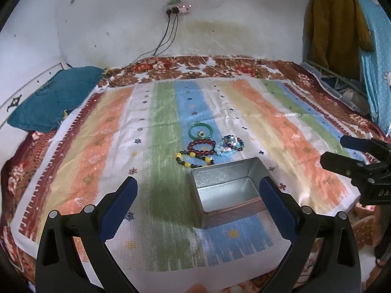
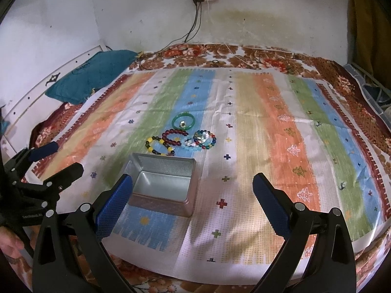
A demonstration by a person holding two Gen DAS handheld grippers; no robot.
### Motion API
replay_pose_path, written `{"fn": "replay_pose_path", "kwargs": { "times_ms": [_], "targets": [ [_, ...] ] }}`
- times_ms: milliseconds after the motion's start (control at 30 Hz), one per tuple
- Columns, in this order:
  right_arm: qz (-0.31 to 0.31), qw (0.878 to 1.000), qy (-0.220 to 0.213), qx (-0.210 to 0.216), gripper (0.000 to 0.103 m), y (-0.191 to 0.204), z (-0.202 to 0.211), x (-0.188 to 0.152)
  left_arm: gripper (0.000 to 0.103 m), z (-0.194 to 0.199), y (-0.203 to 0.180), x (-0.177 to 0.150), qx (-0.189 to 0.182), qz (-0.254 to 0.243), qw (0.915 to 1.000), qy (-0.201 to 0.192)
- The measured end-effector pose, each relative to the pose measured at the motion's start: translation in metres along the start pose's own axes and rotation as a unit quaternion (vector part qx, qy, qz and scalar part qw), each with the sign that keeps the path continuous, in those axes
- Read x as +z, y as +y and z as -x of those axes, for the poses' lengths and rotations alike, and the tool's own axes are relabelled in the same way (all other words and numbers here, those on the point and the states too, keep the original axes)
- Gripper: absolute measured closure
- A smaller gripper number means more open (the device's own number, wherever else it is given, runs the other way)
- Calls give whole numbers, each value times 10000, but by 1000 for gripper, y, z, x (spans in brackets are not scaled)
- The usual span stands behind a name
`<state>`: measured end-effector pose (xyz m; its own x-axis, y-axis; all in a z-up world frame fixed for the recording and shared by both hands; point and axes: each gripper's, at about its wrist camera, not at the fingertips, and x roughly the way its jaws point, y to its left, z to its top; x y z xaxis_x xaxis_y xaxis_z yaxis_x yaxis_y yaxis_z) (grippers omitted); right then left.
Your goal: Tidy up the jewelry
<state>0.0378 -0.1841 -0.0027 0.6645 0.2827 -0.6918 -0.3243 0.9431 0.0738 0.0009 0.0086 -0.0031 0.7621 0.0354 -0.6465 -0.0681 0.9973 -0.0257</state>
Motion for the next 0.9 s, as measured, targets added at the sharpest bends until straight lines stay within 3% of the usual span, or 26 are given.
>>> {"fn": "replay_pose_path", "kwargs": {
  "times_ms": [900],
  "targets": [
    [-88, 9999, 74, 63, 4, -2, -2, -1, 5, -2, -2, -1, 8, -10, 10000, 79]
  ]
}}
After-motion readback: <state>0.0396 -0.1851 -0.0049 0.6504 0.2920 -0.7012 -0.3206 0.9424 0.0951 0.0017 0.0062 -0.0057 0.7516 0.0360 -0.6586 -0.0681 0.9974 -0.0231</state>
